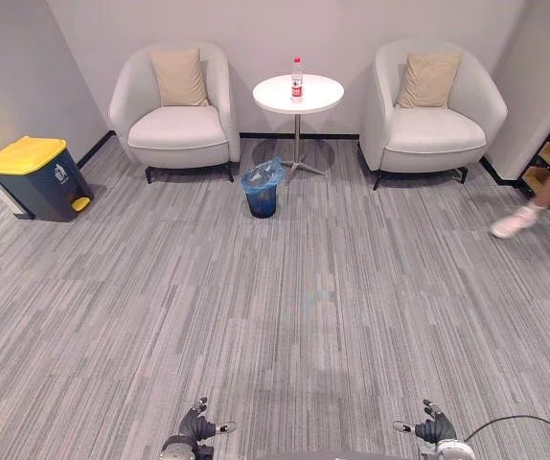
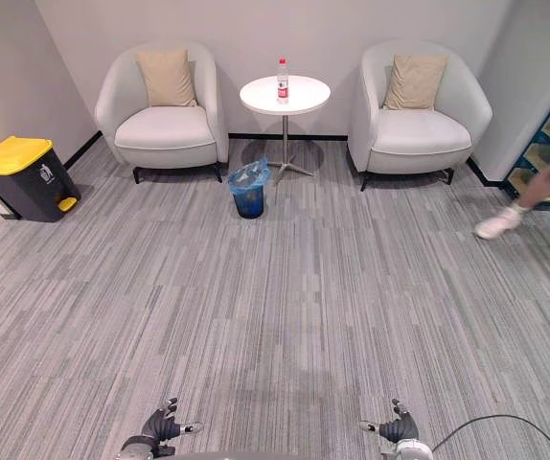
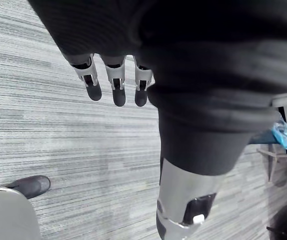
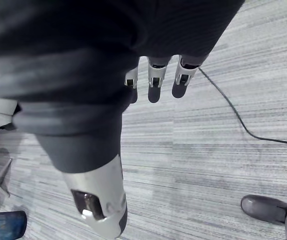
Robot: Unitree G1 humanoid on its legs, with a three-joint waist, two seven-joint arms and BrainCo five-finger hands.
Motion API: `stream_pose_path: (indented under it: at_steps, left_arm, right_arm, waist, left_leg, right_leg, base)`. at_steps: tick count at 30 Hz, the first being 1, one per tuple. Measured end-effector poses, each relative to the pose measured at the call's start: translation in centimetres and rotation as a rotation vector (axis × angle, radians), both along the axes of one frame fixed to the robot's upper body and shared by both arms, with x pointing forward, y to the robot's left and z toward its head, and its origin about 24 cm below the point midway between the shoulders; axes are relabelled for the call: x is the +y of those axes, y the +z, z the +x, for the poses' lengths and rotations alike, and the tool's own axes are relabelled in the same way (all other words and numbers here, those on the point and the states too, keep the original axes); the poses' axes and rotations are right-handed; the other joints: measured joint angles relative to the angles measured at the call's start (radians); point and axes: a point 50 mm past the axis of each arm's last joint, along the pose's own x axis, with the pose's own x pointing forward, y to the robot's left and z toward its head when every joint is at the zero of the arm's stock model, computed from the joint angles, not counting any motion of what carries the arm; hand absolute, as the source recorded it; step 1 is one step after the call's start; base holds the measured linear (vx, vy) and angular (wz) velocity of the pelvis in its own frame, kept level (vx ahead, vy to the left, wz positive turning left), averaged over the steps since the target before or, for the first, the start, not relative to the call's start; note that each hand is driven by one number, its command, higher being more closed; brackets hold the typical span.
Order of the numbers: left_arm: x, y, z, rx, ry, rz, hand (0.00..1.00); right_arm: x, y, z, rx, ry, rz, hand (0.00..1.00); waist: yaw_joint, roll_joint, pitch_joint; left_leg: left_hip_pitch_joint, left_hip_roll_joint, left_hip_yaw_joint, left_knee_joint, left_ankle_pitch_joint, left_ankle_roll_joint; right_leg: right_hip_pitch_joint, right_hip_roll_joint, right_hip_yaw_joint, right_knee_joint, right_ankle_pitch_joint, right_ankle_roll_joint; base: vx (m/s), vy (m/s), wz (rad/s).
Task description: Gather rubbish on tea table into small bin, then transfer packed bag to large trash can.
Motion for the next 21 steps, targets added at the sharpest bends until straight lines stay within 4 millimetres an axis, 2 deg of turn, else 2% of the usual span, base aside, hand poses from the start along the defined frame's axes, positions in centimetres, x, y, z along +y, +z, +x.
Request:
stream_pose_path:
  at_steps: [21]
  left_arm:
    - [-0.03, -0.01, -0.02, 0.001, -0.001, -0.001, 0.00]
  right_arm:
    - [0.13, -0.13, -0.17, 0.009, 0.000, 0.005, 0.00]
  waist:
    - [0.000, 0.003, -0.002]
  left_leg:
    - [0.001, 0.000, 0.004, 0.000, 0.000, 0.000]
  right_leg:
    - [0.001, 0.000, 0.003, -0.002, 0.001, 0.000]
  base:
    - [0.00, 0.000, 0.00]
